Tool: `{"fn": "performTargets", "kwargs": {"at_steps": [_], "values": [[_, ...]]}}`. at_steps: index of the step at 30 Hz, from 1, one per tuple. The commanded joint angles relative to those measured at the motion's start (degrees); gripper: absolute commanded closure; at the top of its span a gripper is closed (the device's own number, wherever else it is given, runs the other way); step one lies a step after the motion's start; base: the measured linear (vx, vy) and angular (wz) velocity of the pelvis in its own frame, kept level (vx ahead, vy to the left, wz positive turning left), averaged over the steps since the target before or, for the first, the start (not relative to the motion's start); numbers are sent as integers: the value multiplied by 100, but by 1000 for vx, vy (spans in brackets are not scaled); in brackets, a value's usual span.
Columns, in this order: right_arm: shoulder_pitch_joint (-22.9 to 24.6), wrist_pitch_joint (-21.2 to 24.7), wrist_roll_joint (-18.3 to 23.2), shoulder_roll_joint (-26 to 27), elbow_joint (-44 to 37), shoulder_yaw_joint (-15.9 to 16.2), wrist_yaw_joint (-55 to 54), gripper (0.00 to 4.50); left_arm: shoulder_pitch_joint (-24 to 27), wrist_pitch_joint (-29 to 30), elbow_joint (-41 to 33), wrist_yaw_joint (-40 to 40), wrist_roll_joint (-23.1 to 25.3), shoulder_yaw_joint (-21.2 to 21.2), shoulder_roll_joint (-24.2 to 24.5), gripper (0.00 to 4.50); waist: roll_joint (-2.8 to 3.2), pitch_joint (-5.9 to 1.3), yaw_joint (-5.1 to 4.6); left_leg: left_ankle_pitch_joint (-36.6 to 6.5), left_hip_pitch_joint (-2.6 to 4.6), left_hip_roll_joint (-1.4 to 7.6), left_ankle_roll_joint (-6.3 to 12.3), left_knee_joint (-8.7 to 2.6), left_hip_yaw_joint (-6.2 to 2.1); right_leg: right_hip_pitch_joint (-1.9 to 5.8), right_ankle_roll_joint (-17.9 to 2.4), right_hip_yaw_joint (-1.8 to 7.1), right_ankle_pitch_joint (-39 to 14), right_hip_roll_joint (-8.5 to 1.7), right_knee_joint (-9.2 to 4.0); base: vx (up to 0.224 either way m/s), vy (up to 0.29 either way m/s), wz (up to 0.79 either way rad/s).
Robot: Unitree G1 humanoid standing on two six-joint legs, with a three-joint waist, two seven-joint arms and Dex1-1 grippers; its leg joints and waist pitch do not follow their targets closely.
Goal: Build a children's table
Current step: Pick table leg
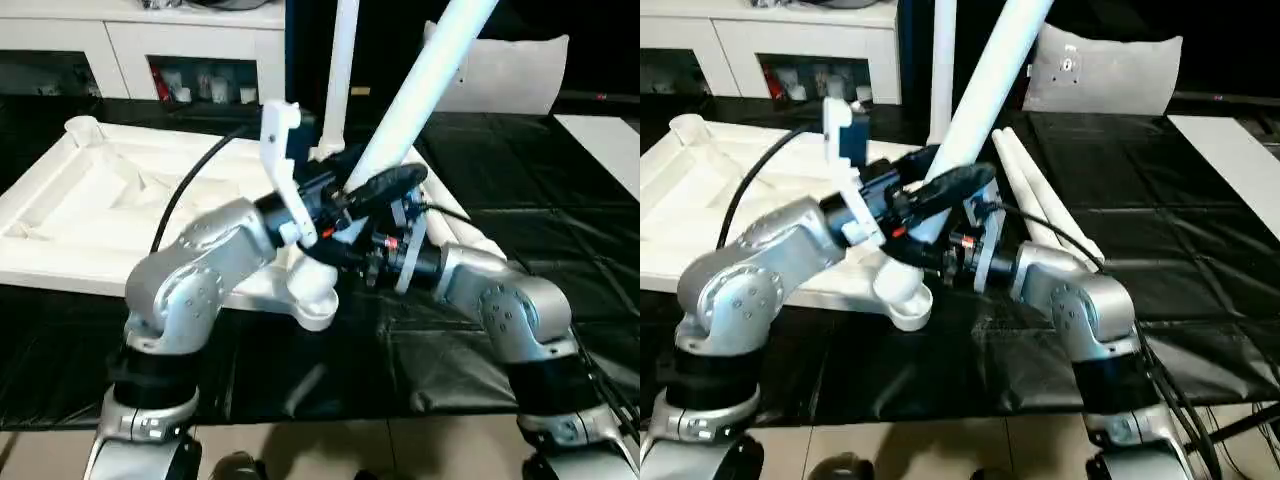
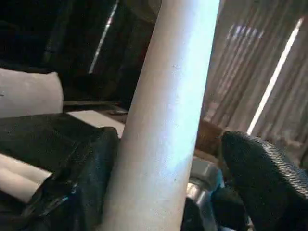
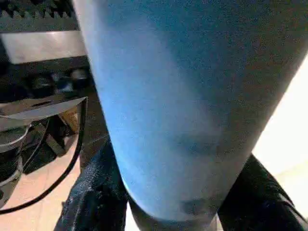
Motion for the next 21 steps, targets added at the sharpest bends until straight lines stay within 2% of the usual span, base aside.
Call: {"fn": "performTargets", "kwargs": {"at_steps": [1, 3, 5, 6, 8, 9, 10, 11, 12, 13, 14, 16, 18, 19, 21], "values": [[56, 108, -196, -93, 295, -187, -383, 259, -183, 46, -444, -402, -471, -217, -193, 31, -13, -449, -18, -1048, 108, 190, -163, -399, -100, 307, -751, 257, -1586, -341, -439, 0, 0, 0], [118, 104, -153, -130, 202, -270, -358, 259, -322, -186, -205, -63, -420, 120, -397, 8, 3, -471, -21, -1052, 110, 188, -171, -387, -98, 317, -729, 259, -1637, -348, -454, 0, 0, 0], [135, 94, -105, -159, 192, -319, -329, 259, -373, -298, -93, -3, -557, 314, -484, 0, -24, -470, 1, -1048, 111, 189, -183, -392, -104, 324, -756, 251, -1658, -353, -455, 0, 0, 0], [152, 101, -28, -146, 188, -422, -356, 259, -422, -325, -11, 41, -941, 614, -591, 0, 26, -473, 13, -1052, 117, 173, -205, -377, -98, 316, -806, 253, -1644, -356, -445, 0, 0, 0], [159, 117, 0, -148, 164, -461, -383, 260, -448, -302, 1, 80, -1081, 713, -627, 0, -17, -469, 5, -1075, 91, 170, -184, -379, -97, 333, -824, 246, -1626, -351, -464, 0, 0, 0], [129, 96, -7, -145, 182, -465, -392, 261, -509, -306, 58, 84, -1211, 844, -623, 0, 46, -480, 6, -1068, 108, 174, -178, -370, -103, 324, -830, 246, -1568, -345, -444, 0, 0, 0], [127, 40, -58, -115, 196, -473, -486, 261, -521, -308, 87, 34, -1249, 915, -580, 0, 18, -477, -17, -1061, 91, 166, -168, -370, -99, 337, -812, 242, -1540, -334, -448, 0, 0, 0], [119, -26, -117, -89, 222, -487, -590, 261, -543, -317, 128, -28, -1267, 985, -536, 0, 19, -438, -52, -1105, 80, 157, -145, -387, -101, 328, -746, 240, -1610, -317, -471, 0, 0, 0], [127, -66, -66, -21, 175, -546, -657, 261, -582, -294, 206, -75, -1201, 1059, -438, 0, 60, -465, -86, -1120, 99, 149, -160, -380, -106, 325, -685, 236, -1711, -313, -481, 0, 0, 0], [159, -96, -51, 33, 139, -578, -729, 261, -561, -270, 254, -110, -1155, 1096, -346, 0, 83, -455, -98, -1155, 103, 149, -167, -387, -113, 315, -669, 234, -1743, -308, -482, 0, 0, 0], [172, -104, -43, 50, 123, -596, -762, 261, -554, -263, 275, -115, -1144, 1105, -306, 0, 68, -455, -112, -1192, 104, 145, -165, -388, -112, 314, -644, 232, -1789, -303, -494, 0, 0, 0], [228, -194, -137, 83, 95, -599, -901, 261, -471, -308, 417, -208, -869, 1050, 16, 0, 92, -473, -120, -1203, 131, 163, -198, -395, -125, 304, -624, 229, -1788, -299, -484, 0, 0, 0], [274, -284, -329, 86, 85, -614, -1155, 261, -294, -557, 650, -466, -194, 770, 656, 0, 119, -471, -149, -1234, 138, 160, -239, -423, -138, 292, -499, 230, -1811, -278, -470, 0, 0, 0], [273, -280, -332, 84, 85, -617, -1164, 261, -288, -565, 660, -477, -167, 755, 683, 0, 116, -474, -151, -1252, 155, 160, -250, -420, -133, 283, -476, 233, -1825, -276, -486, 0, 0, 0], [295, -275, -402, 35, 62, -649, -1309, 261, -113, -867, 929, -824, 524, 350, 1313, 0, 138, -493, -140, -1224, 169, 171, -290, -428, -141, 281, -493, 242, -1753, -290, -457, 0, 0, 0]]}}
